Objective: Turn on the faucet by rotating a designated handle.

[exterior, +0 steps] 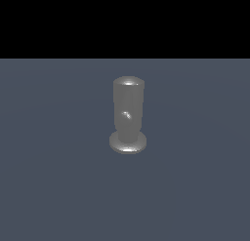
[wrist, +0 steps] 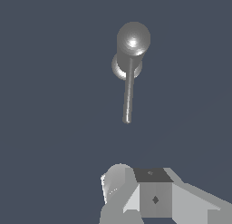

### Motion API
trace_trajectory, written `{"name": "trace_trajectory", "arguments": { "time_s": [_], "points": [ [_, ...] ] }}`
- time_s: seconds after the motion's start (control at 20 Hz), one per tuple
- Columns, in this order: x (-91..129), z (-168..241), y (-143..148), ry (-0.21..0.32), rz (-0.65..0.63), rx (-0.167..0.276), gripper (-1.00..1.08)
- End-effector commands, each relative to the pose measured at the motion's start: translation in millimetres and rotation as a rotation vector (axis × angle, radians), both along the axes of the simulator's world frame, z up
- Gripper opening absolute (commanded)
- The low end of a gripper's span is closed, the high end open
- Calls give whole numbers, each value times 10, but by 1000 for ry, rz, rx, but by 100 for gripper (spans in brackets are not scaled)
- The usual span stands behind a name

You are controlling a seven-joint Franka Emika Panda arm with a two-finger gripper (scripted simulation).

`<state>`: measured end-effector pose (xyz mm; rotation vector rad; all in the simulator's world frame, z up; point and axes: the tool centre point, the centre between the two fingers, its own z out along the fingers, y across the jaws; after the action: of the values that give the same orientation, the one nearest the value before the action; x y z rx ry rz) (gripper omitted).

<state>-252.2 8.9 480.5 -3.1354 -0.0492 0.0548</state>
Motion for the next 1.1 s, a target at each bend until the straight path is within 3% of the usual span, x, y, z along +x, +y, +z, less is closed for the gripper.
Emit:
{"name": "trace_trajectory", "arguments": {
  "time_s": [0.0, 0.5, 1.05],
  "points": [
    [0, 0, 0, 0, 0, 0, -100],
    [1, -224, 33, -3, -7, -1, -100],
    [13, -1008, 148, -13, -31, -3, -100]
  ]
}}
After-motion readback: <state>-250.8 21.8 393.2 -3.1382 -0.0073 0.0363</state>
